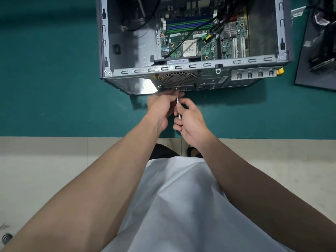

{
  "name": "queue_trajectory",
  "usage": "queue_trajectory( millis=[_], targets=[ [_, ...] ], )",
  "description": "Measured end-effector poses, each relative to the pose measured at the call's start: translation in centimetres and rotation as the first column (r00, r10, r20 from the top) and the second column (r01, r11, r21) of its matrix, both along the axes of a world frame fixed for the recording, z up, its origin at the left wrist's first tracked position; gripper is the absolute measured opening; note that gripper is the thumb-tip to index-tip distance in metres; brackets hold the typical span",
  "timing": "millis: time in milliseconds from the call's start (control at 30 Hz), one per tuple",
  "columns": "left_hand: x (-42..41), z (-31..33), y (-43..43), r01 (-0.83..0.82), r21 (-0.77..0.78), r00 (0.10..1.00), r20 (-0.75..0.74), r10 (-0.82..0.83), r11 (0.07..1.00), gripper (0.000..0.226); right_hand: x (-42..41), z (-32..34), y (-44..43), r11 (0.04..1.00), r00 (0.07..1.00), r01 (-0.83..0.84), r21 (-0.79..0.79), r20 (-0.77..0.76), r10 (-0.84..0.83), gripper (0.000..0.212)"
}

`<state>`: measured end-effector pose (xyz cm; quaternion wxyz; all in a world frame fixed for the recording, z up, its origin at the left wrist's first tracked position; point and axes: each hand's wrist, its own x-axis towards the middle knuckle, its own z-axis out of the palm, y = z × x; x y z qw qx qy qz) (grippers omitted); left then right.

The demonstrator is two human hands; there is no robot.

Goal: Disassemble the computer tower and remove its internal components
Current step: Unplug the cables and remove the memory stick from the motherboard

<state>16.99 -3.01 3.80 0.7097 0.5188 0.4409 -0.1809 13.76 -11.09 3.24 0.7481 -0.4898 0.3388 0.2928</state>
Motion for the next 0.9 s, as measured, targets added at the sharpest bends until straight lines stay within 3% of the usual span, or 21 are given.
queue_trajectory(
  millis=[233,400,567,733,900],
  targets=[
    [0.0,0.1,-0.2,0.007,0.032,1.000,-0.002,-0.007,0.999,0.016,-0.2,-0.8,-0.1,0.972,0.993,0.117,0.202,-0.042,-0.110,0.019],
    [0.3,0.1,-0.2,0.023,0.099,0.999,-0.037,-0.019,0.995,0.015,-0.2,-1.4,-0.7,0.883,0.986,0.162,0.439,-0.092,-0.136,0.021],
    [0.2,0.2,-0.3,0.046,0.134,0.998,-0.055,-0.039,0.990,0.015,-0.1,-1.8,-0.6,0.795,0.974,0.222,0.564,-0.158,-0.160,0.022],
    [0.3,0.3,-0.3,0.131,0.209,0.988,-0.107,-0.110,0.969,0.013,0.1,-1.3,-0.5,0.865,0.990,0.138,0.482,-0.069,-0.119,0.024],
    [0.3,0.3,-0.3,0.081,0.188,0.994,-0.090,-0.065,0.979,0.006,0.6,-0.7,0.8,0.982,0.997,0.075,0.171,-0.022,-0.073,0.030]
  ],
)
